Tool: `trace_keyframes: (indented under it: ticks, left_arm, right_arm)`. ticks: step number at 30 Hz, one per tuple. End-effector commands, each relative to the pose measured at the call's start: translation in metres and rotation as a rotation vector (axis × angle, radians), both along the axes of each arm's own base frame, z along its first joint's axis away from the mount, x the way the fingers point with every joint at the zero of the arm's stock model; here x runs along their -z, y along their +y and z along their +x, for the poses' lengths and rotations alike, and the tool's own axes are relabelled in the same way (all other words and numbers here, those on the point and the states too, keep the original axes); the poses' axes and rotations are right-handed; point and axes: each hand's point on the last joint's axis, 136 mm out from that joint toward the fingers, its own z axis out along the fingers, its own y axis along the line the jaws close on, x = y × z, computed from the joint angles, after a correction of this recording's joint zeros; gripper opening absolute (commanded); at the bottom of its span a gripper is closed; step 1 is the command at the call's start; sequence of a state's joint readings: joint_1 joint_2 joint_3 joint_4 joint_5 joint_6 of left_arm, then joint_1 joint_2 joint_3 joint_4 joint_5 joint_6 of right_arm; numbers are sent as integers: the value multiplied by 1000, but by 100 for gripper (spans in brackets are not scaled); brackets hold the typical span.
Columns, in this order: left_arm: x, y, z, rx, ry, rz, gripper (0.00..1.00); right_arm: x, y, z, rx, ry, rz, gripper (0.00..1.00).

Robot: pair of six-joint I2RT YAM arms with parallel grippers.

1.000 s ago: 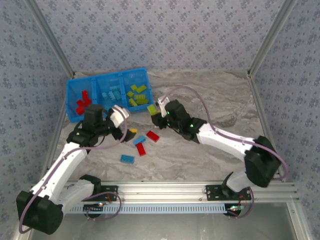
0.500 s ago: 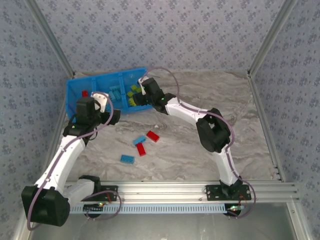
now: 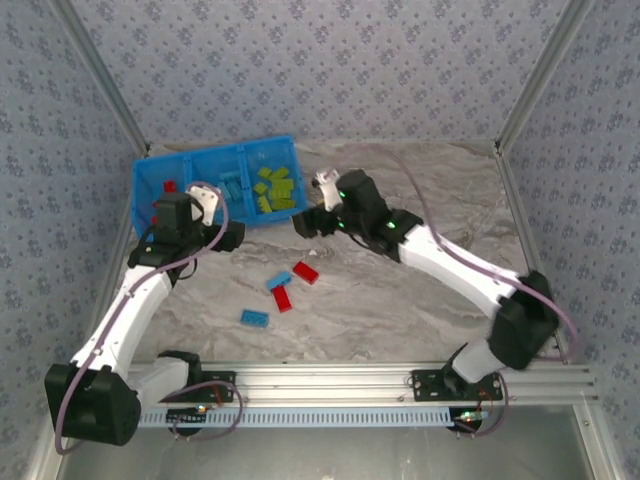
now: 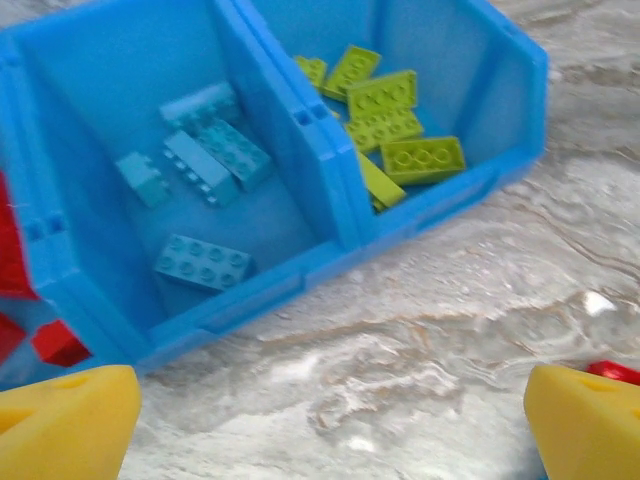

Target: Sort the legos into containers by color

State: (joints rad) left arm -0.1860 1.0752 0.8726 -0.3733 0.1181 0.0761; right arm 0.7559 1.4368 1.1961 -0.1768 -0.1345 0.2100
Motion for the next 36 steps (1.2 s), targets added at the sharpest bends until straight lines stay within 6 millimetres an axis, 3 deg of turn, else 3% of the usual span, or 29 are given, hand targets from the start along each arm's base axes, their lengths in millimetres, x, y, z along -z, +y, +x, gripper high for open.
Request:
trace_keyframes:
  ticks: [1,4,9,14,20,27,29,33,36]
  left_arm:
    - [-9,-45,-16,124,90,-15,98]
    - [5,-92,-42,253,219,14,97]
    - [59,-128,-63,300,418,58,93]
    - [116,-137,-71,293,566,147,90]
    - [158,-141,-71,288,649,187,75]
    - [177,-140,-73,281,682,223,41]
    - [177,-139,-72,274,677,229,36]
    - [175,-133,-69,248,665,254,35]
    - [169,-128,-64,225,631,275,22]
  right_arm:
    - [30,-23,-55,-92,110,-46,87]
    - [50,-50,-93,-96,204,-65,96]
    - [79,-72,-137,-102,332,-29,100]
    - [92,-87,-142,-36,336,-13,100]
    - [91,-95,-131,25,301,-29,100]
    - [91,-97,-130,35,308,-30,100]
    - [92,-97,-130,39,311,-25,100]
    - [90,-97,-129,45,312,-11,100]
    - [86,-97,-128,49,302,-2,100]
